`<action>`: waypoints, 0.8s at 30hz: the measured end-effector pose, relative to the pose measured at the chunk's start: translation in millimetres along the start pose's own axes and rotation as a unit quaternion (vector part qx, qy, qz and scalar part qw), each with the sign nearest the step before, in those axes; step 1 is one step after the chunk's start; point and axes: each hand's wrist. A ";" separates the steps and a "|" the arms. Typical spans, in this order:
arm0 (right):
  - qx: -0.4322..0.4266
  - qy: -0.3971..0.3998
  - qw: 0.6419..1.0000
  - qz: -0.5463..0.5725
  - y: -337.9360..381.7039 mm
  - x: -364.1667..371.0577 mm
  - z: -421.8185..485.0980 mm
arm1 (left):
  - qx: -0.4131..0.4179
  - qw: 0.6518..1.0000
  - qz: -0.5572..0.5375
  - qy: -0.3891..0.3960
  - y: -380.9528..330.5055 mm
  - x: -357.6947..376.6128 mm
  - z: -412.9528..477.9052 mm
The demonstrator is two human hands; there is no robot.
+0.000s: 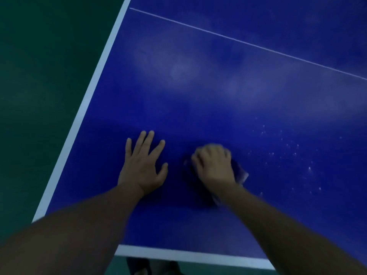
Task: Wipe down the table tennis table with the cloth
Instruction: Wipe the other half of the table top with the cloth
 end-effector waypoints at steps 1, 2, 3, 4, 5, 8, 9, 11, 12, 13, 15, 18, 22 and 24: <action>0.083 -0.024 0.996 0.014 2.5 0.0 15.6 | 0.003 1.000 -0.017 -0.008 0.6 -1.0 -0.4; 0.156 -0.036 0.987 0.033 14.0 2.0 19.6 | 0.007 0.999 -0.038 -0.015 1.7 -1.0 -4.7; 0.202 -0.045 0.978 0.036 30.4 4.5 15.5 | 0.014 0.998 -0.061 -0.021 2.9 -1.8 -6.9; 0.214 -0.045 0.975 0.026 49.4 6.5 0.2 | 0.024 0.996 -0.083 -0.026 3.8 -2.4 -10.2; 0.192 -0.044 0.980 0.027 69.8 8.0 -22.8 | 0.035 0.995 -0.095 -0.026 5.3 -2.8 -12.8; 0.061 -0.010 0.994 0.087 110.9 12.7 -123.6 | 0.054 0.994 -0.093 -0.027 7.0 1.1 -41.0; 0.022 0.007 0.995 0.098 112.5 12.3 -151.9 | 0.041 0.995 -0.080 -0.031 5.1 4.7 -61.1; -0.032 0.044 0.996 0.074 89.3 5.5 -169.9 | 0.022 0.998 -0.051 -0.029 -5.5 16.1 -105.9; -0.027 0.045 0.998 0.040 74.1 2.7 -162.0 | 0.028 0.999 -0.031 -0.020 -10.5 22.1 -127.4; 0.012 0.036 0.999 0.009 60.2 0.4 -147.4 | 0.047 0.999 -0.011 -0.009 -13.6 26.5 -141.4; 0.151 -0.009 0.989 -0.004 39.1 -6.1 -117.8 | 0.084 0.996 0.009 -0.004 -13.3 31.9 -150.5; 0.260 -0.063 0.963 0.029 52.1 0.2 -116.0 | 0.081 0.996 0.027 -0.002 -13.8 32.9 -145.4; 0.191 -0.050 0.980 0.039 96.6 6.5 -185.8 | 0.069 0.996 0.050 0.020 -16.4 36.9 -146.3; 0.096 -0.022 0.994 0.047 89.7 5.1 -211.2 | 0.069 0.996 0.057 0.020 -15.6 35.0 -146.4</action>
Point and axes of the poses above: each hand's wrist, its own z-axis towards the middle knuckle, its own x-axis out of the palm, y = z × x, and after that the axes turned 2 degrees about z, right-handed
